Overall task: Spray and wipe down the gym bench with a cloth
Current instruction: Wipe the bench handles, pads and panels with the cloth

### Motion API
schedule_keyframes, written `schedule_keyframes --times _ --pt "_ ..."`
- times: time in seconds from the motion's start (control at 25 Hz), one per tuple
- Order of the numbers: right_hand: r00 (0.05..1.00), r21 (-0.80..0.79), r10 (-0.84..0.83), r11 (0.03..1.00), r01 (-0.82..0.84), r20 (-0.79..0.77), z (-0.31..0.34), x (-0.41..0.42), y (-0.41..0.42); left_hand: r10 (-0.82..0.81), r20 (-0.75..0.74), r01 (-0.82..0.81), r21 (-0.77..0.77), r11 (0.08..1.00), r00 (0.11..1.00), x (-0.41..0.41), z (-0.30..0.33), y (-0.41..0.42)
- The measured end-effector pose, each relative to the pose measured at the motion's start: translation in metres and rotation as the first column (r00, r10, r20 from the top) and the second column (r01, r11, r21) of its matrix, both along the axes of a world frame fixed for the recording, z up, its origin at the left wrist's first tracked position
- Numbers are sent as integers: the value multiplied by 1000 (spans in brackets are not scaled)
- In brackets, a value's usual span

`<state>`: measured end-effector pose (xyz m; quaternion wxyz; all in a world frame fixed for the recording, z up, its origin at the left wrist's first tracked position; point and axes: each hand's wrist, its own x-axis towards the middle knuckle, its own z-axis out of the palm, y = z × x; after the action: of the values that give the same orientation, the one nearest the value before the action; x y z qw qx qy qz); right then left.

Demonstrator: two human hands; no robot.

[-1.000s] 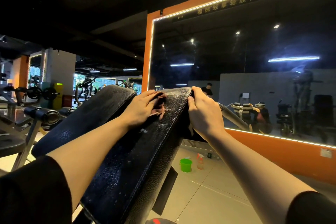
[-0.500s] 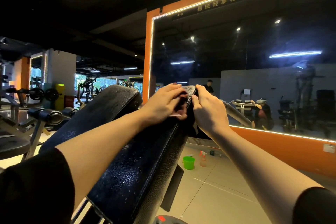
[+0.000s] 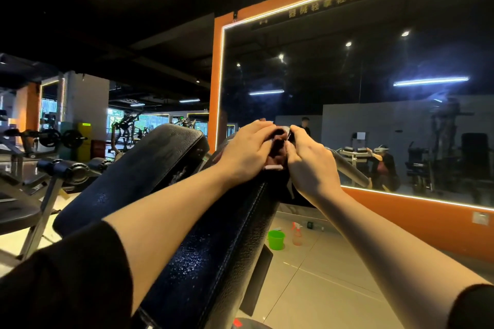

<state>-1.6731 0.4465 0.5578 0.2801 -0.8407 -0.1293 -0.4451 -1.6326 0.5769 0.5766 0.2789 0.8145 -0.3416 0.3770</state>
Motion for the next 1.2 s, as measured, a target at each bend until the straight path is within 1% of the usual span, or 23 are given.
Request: schedule_keyframes --times 0.04,0.08,0.16,0.2,0.28,0.32,0.36,0.44,0.52,0.56,0.6,0.64,0.68,0.72,0.76,0.8,0.84,0.88,0.96,1.0,1.04,1.08,1.2 --pt "1000 6 12 1000 -12 6 0 0 0 -42 43 42 12 999 998 -2 -7 5" --pt "1000 4 16 1000 -16 14 -1 -1 0 -92 80 87 69 994 992 -4 -15 16" --pt "1000 -10 -5 1000 5 17 0 -4 3 -167 91 149 172 974 982 -6 -25 42" --pt "1000 -18 -20 1000 20 9 0 -5 4 -137 60 124 178 976 989 -3 -24 50" --pt "999 -40 -41 998 42 6 0 -7 7 8 -43 -4 83 997 999 9 -15 51" --pt "999 -44 -45 998 45 11 0 -6 7 62 -106 -58 35 998 992 12 -8 43" --pt "999 -42 -41 998 42 18 -1 -6 7 81 -130 -81 2 997 988 10 -3 31" --pt "1000 -22 -2 1000 2 24 -1 -7 5 33 -51 -34 -11 999 998 -2 0 10" --pt "999 -6 35 999 -34 23 -2 -9 3 -81 46 77 69 995 996 -15 -10 10" --pt "999 -9 29 1000 -29 24 -2 -8 2 -131 49 125 120 985 990 -13 -16 20" --pt "1000 -15 11 1000 -10 25 -3 -9 1 -137 26 131 145 981 990 -7 -20 33" --pt "1000 -21 -8 1000 8 24 -3 -8 1 -67 -13 69 147 987 998 3 -23 46" --pt "1000 -30 -20 999 21 23 -3 -8 2 60 -70 -51 130 990 996 12 -25 57" --pt "999 -43 -29 999 30 22 -2 -7 3 182 -148 -170 90 981 972 17 -26 63" --pt "999 -55 -38 998 39 22 -1 -7 4 231 -222 -229 36 973 947 18 -24 61" --pt "999 -60 -48 997 48 17 -1 -6 5 199 -238 -212 -32 977 951 15 -22 54" --pt "999 -61 -52 997 53 17 -1 -4 4 127 -188 -144 -82 986 974 9 -19 43" --pt "999 -55 -45 997 46 20 -1 -2 3 55 -117 -65 -87 994 992 0 -16 31" --pt "1000 -25 4 1000 -4 22 -1 -1 1 -65 -6 65 8 998 998 -14 -17 21" --pt "1000 -16 18 1000 -18 17 -1 -2 1 -125 -3 125 53 991 992 -14 -19 24" --pt "1000 -19 11 1000 -11 11 -1 -2 1 -167 -35 169 61 984 985 -8 -22 33" --pt "1000 -33 -9 999 10 9 -1 -3 2 -173 -86 176 30 984 981 -3 -24 44" --pt "998 -67 -53 996 55 26 -2 -5 4 -2 -214 -23 -113 993 977 17 -27 71"
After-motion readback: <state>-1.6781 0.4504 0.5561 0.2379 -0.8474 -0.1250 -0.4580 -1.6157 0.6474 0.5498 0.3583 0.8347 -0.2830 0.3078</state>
